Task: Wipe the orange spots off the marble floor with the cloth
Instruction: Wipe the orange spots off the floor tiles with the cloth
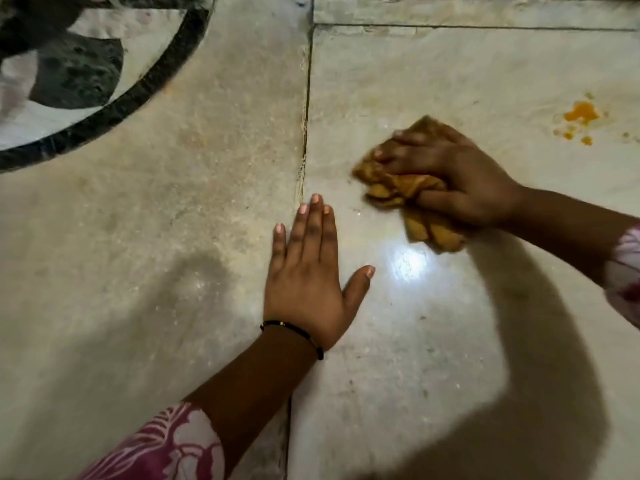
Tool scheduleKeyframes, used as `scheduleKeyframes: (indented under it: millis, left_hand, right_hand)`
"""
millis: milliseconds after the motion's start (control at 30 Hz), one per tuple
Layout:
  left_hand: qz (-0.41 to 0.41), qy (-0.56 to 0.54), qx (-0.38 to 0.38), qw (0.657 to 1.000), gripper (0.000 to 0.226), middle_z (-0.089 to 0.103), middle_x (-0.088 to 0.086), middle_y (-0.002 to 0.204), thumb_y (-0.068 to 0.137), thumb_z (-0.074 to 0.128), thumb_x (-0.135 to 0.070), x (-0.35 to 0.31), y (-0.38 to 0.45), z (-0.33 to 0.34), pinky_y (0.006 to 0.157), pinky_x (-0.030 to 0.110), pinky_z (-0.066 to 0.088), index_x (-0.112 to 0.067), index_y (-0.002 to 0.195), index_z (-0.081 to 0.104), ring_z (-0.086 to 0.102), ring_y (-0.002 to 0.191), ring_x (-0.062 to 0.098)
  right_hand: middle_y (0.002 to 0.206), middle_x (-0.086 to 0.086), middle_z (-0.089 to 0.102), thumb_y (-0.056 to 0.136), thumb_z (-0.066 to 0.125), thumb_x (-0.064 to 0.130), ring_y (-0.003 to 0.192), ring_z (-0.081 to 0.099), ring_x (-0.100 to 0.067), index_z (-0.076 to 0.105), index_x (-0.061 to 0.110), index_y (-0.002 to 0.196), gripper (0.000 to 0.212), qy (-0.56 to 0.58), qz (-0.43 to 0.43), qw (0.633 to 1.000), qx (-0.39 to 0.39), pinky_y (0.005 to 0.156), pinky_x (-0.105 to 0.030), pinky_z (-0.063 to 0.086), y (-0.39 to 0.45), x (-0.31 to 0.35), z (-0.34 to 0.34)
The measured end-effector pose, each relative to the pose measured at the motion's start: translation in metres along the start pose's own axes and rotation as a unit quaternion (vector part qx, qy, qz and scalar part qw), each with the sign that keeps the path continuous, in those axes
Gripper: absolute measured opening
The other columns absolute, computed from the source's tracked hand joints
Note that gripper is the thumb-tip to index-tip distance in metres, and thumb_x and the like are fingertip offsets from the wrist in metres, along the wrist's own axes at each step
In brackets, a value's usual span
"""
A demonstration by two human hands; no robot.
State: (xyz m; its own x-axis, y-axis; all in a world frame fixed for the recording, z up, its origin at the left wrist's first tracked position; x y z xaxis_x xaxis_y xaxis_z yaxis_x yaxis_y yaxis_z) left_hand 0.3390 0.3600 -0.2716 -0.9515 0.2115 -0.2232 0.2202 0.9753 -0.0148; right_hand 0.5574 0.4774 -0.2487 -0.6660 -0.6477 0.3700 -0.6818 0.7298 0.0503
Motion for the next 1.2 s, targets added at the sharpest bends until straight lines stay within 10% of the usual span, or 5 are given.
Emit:
scheduleKeyframes:
  millis: [233,500,800,1200]
  left_hand:
    - [-0.004,0.008,0.001,1.0,0.081,0.007,0.01,0.157,0.09,0.022,-0.061,-0.003,-0.001,0.0,0.116,0.042,0.0,-0.006,0.148,0.01,0.004,0.145,0.021]
    - [-0.001,0.01,-0.001,1.0,0.081,0.012,0.013,0.157,0.09,0.02,-0.061,-0.002,-0.001,-0.001,0.116,0.041,0.001,-0.005,0.148,0.014,0.009,0.145,0.024]
    - [-0.003,0.016,0.001,1.0,0.081,0.006,0.011,0.157,0.09,0.018,-0.061,-0.003,-0.002,0.001,0.117,0.041,0.0,-0.005,0.148,0.009,0.002,0.145,0.022]
    - [-0.007,0.015,-0.004,1.0,0.081,0.004,0.01,0.158,0.09,0.019,-0.061,-0.001,-0.001,0.004,0.116,0.041,0.0,-0.006,0.149,0.008,0.001,0.145,0.02]
  right_hand:
    - [0.142,0.0,0.047,0.071,0.035,0.055,0.132,0.038,-0.031,0.046,0.032,0.135,0.069,-0.041,0.24,0.965,-0.098,0.109,-0.049,0.026,0.064,-0.044,-0.014]
    - [0.147,-0.002,0.041,0.077,0.038,0.051,0.139,0.03,-0.025,0.043,0.025,0.138,0.067,-0.04,0.019,0.999,-0.013,0.111,-0.054,0.021,0.01,0.042,0.02]
    - [0.145,-0.003,0.043,0.073,0.034,0.063,0.132,0.038,-0.031,0.043,0.028,0.138,0.074,-0.099,0.224,0.964,-0.103,0.106,-0.05,0.028,0.038,-0.038,-0.011]
    - [0.142,-0.009,0.046,0.081,0.045,0.052,0.127,0.044,-0.033,0.049,0.017,0.134,0.064,-0.124,0.026,0.991,-0.038,0.099,-0.048,0.038,-0.039,-0.005,-0.006]
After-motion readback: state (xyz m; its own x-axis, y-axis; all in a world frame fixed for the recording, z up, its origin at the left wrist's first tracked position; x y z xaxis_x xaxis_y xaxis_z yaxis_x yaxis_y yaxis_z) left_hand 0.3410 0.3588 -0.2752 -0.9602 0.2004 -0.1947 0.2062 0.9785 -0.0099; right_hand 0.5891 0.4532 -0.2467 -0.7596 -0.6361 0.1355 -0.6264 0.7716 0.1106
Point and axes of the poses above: each hand's wrist, its own y-axis towards the middle knuckle, its own z-axis out of the palm, x = y × z, the point moved 1 cm from there along y, towards the middle knuckle
